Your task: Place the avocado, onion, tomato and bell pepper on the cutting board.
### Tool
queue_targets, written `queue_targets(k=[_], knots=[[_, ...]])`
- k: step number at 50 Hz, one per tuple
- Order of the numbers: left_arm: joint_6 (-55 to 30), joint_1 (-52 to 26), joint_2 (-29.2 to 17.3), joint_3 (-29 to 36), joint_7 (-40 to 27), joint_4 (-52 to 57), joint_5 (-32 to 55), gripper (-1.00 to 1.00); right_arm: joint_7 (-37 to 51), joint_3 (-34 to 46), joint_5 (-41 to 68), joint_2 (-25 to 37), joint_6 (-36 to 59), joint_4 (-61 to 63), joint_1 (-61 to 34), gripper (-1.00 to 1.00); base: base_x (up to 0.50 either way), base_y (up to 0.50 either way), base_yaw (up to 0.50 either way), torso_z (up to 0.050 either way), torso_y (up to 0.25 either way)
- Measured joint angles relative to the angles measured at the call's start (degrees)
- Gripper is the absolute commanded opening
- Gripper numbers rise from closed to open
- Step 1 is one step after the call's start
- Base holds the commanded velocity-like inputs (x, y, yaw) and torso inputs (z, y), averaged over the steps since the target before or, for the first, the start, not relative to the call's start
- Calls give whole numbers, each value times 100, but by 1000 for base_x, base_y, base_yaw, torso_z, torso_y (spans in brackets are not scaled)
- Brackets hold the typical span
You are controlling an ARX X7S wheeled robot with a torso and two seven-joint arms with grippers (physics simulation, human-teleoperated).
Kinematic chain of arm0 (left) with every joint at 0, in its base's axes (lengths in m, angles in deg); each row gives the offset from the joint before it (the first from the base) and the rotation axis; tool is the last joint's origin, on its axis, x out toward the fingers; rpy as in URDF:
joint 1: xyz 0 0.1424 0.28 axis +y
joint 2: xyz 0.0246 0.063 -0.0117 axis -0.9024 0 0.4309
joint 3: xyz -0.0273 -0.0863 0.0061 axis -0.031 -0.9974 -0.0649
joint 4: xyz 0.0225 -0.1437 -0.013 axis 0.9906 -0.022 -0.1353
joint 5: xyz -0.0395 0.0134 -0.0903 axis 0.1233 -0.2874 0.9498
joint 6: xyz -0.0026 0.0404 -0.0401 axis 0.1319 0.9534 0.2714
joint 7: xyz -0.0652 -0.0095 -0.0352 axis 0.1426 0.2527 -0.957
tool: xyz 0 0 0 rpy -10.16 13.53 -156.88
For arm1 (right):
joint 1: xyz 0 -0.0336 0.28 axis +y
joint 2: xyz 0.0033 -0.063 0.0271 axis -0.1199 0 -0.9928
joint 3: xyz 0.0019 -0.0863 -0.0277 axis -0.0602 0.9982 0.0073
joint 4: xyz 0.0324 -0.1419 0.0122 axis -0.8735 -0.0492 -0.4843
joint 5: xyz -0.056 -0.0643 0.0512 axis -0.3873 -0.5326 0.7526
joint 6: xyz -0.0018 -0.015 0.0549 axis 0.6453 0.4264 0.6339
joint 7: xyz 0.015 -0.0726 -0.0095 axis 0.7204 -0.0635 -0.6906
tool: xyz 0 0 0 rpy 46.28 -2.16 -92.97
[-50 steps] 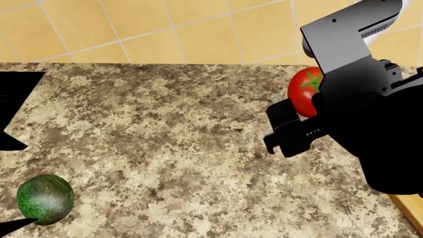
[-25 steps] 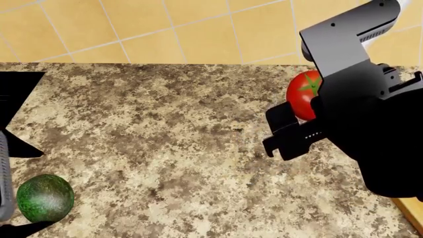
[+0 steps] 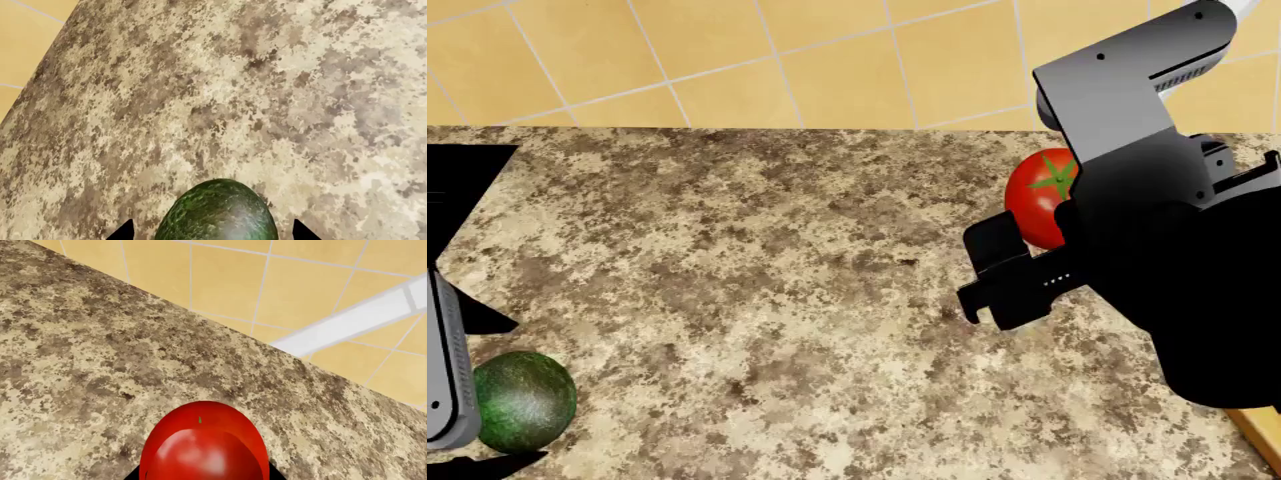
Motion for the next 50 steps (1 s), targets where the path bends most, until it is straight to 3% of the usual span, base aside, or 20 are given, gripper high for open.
queue_targets(k=[13,14,34,42,50], knots=[[224,322,26,54,-159,-233,-52,100,62,3,84,43,2,47,11,-100,0,0,0,0,0],[234,333,22,51,-167,-239,-37,-100,66,4,89,44,3,49,11,-100,0,0,0,0,0],[201,291,-241,-205,-387,63,117,-100,291,-94,388,107,32,198,-55,-100,0,0,0,0,0],[309,333,-480,-595,-875,554,556,-100,705,-322,903,265,9,550,-12,-100,0,0,0,0,0],[494,457,-917,-1070,-2098,1626,1117,-100,1852,-692,2086,728,-447,1651,185,-100,0,0,0,0,1]])
